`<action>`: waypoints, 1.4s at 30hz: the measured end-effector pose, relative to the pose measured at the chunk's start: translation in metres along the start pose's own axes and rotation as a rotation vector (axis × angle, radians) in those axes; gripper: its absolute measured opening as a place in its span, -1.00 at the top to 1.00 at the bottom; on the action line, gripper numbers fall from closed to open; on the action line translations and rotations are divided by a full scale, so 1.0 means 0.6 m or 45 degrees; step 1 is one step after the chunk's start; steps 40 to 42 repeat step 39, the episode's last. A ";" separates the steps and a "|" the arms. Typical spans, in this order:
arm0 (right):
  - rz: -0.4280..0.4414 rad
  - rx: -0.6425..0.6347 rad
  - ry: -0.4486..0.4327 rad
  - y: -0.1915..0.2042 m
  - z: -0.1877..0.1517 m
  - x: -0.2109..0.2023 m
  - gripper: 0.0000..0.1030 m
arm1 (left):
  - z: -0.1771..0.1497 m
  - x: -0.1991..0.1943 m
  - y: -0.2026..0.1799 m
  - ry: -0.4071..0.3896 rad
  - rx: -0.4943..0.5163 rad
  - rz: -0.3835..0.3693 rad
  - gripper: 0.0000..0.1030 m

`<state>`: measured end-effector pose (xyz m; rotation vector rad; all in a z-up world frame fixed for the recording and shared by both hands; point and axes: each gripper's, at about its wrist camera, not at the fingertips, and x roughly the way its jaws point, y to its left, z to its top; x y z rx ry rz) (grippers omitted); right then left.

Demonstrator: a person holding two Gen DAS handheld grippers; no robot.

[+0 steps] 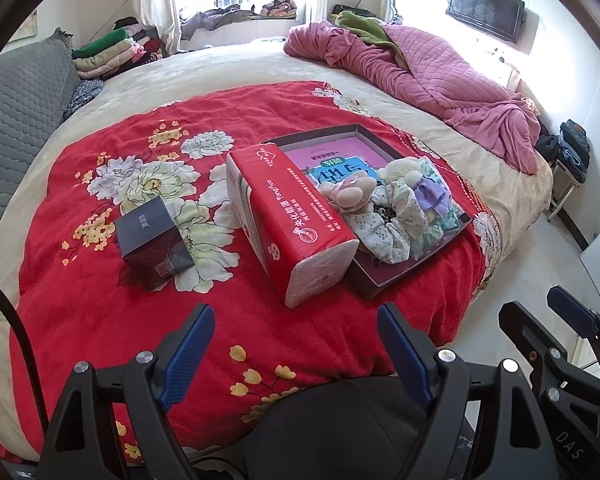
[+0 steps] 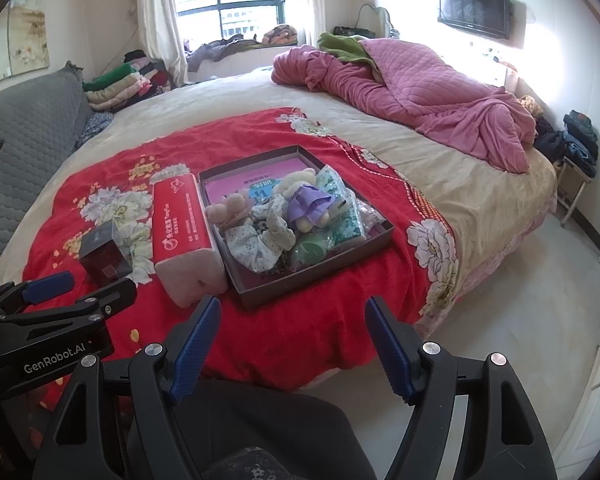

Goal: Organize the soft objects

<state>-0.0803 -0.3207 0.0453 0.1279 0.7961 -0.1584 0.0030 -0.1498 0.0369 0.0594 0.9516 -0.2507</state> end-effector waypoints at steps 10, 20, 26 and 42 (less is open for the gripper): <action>0.007 -0.001 -0.003 0.002 0.000 -0.001 -0.46 | 0.000 0.003 0.004 0.008 -0.010 0.011 -0.60; 0.009 0.002 -0.005 0.006 0.003 -0.001 -0.46 | 0.001 0.001 0.007 0.008 -0.010 0.032 -0.60; 0.011 0.004 -0.006 0.005 0.004 -0.001 -0.46 | 0.003 0.002 0.001 0.008 0.008 0.055 -0.60; 0.008 0.007 0.003 0.006 0.006 0.004 -0.46 | 0.004 0.015 -0.006 0.022 0.036 0.058 -0.60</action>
